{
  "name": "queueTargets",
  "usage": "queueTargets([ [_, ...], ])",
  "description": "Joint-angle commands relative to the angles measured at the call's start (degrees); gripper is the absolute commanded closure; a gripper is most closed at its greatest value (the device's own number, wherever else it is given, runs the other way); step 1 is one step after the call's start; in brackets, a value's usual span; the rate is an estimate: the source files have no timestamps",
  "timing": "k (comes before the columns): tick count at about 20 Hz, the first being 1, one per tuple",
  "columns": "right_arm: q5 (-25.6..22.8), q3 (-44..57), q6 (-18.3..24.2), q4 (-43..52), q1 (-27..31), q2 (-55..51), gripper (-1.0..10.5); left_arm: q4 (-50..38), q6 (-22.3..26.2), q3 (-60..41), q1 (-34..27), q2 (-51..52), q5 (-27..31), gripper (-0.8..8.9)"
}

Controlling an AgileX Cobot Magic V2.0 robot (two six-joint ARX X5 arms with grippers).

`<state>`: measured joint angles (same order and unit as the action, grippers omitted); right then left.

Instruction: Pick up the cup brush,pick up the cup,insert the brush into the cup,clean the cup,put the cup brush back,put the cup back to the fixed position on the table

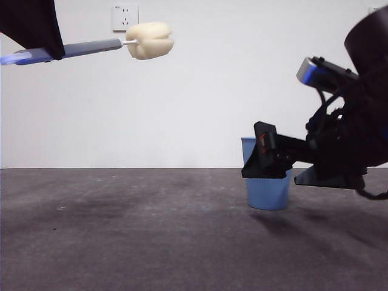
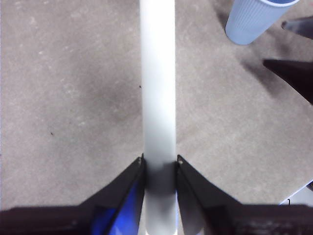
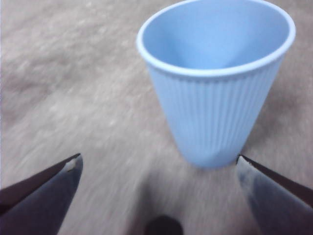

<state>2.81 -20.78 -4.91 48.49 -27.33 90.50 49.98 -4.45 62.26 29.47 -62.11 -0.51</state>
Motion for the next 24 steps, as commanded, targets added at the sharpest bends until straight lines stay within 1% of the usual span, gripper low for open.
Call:
queueTargets([
  [1,-0.2,0.5,0.5,7.2,1.1,4.5,3.8,0.0,0.7,0.0,0.1,0.1,0.0,8.22],
  [5,0.4,0.4,0.5,15.3,3.5,12.0,3.8,-0.1,0.6,0.0,0.2,0.1,0.0,8.22],
  [7,1.8,-0.1,0.5,20.1,3.9,15.3,3.8,-0.2,0.6,0.0,0.2,0.1,0.0,8.22],
  [9,1.8,-2.1,0.6,21.0,3.9,17.6,3.8,-0.3,0.4,0.0,0.2,0.1,0.0,8.22],
  [11,3.1,-4.7,0.9,21.0,4.0,19.5,3.8,-0.4,0.2,0.0,0.2,0.1,0.0,8.22],
  [15,2.7,-7.9,1.3,20.9,4.0,20.8,3.9,-0.3,0.2,0.0,0.2,0.1,0.0,8.22],
  [17,2.8,-8.4,2.4,20.9,4.0,20.8,5.4,-0.4,0.2,0.0,0.2,0.1,0.0,8.22],
  [18,2.8,-8.5,2.8,20.9,4.1,20.9,5.7,-0.4,0.2,0.0,0.2,0.1,0.0,8.22],
  [20,2.5,-8.9,2.8,20.3,4.1,21.0,5.8,-0.4,0.2,0.0,0.2,0.1,0.0,8.22],
  [22,1.3,-9.0,2.9,20.3,4.1,21.5,6.8,-0.3,0.2,0.0,0.2,0.1,0.0,8.22],
  [24,1.3,-9.0,2.9,20.3,4.1,21.5,7.1,-0.2,0.2,0.0,0.2,0.1,0.0,8.22],
])
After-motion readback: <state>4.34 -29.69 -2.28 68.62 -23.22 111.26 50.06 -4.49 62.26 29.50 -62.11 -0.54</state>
